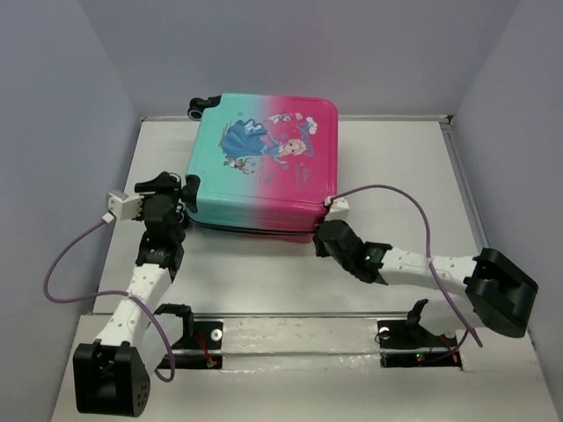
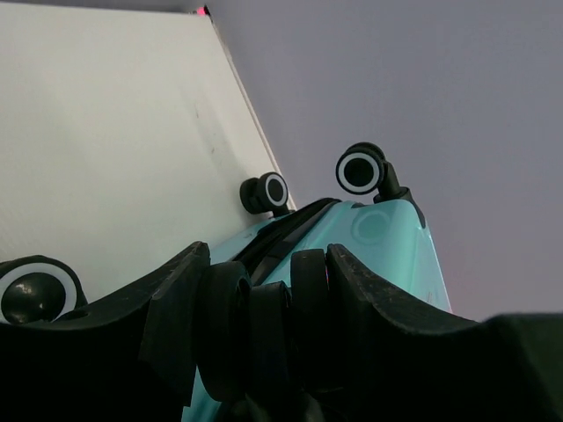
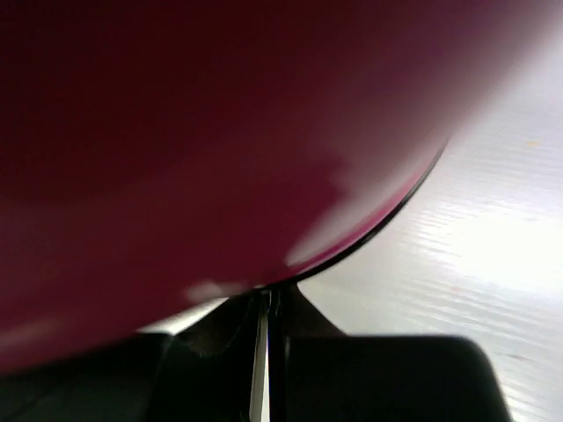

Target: Pack the luggage

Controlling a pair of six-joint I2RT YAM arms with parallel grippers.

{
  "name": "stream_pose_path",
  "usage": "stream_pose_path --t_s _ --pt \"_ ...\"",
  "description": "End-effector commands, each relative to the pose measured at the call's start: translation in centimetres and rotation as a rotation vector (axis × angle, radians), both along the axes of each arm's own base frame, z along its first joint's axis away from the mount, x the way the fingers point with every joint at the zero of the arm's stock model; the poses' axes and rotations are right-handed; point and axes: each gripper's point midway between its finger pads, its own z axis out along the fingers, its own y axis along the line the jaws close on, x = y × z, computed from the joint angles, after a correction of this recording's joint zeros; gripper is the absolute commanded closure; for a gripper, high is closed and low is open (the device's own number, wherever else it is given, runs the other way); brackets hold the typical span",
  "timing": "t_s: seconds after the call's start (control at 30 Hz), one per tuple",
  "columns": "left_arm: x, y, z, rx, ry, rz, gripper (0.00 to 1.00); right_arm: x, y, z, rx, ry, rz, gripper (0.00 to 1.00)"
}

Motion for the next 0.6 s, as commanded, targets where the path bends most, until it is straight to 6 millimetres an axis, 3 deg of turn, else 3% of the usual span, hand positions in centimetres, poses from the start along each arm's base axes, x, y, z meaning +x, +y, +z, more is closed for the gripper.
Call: stream_pose_path --t_s 0.0,0.07,0.1,0.2,0.23,0.3,0.33,0.37,0.4,0.5,0.53,0.57 --pt "-1.2 -9.9 -2.8 0.068 0.114 -0.416 0.94 -2.4 12.0 4.9 0.098 -0.079 0.308 0.93" --pt "-1.5 -8.6 -1.6 0.085 0.085 -0.373 0.94 -3.6 13.2 5.5 0.078 -0.102 0.345 0.93" --pt "-1.3 -6.6 0.0 0.106 0.068 -0.301 0.94 -4.5 13.9 6.0 0.064 -0.126 0.369 0.93" --pt "-1.2 -4.8 2.5 0.107 0.02 -0.286 0.94 -4.4 13.4 5.5 0.037 -0.136 0.368 0.93" --pt "-1.0 -3.0 3.7 0.102 0.015 -0.236 0.94 -4.0 12.8 5.7 0.021 -0.143 0.356 0.93" --pt "-0.9 -1.6 6.4 0.117 -0.016 -0.211 0.94 -2.9 10.8 6.9 0.057 -0.141 0.353 0.93" --pt "-0.9 -0.5 6.3 0.114 0.008 -0.187 0.94 -1.1 8.7 10.5 0.144 -0.188 0.308 0.93" --pt "-1.0 1.7 7.1 0.116 0.006 -0.127 0.94 -1.3 7.9 11.7 0.184 -0.191 0.335 0.93" --pt "-0.8 2.2 8.6 0.135 -0.013 -0.135 0.94 -1.0 6.7 12.4 0.193 -0.207 0.326 0.93" --pt "0.1 5.0 8.2 0.149 0.056 -0.084 0.94 -1.3 4.9 14.1 0.169 -0.228 0.311 0.93" --pt "0.9 5.6 6.1 0.146 0.135 -0.077 0.91 -1.4 4.8 13.8 0.164 -0.221 0.314 0.93" --pt "1.2 6.0 4.9 0.144 0.171 -0.077 0.79 -1.6 4.8 13.5 0.164 -0.21 0.321 0.93"
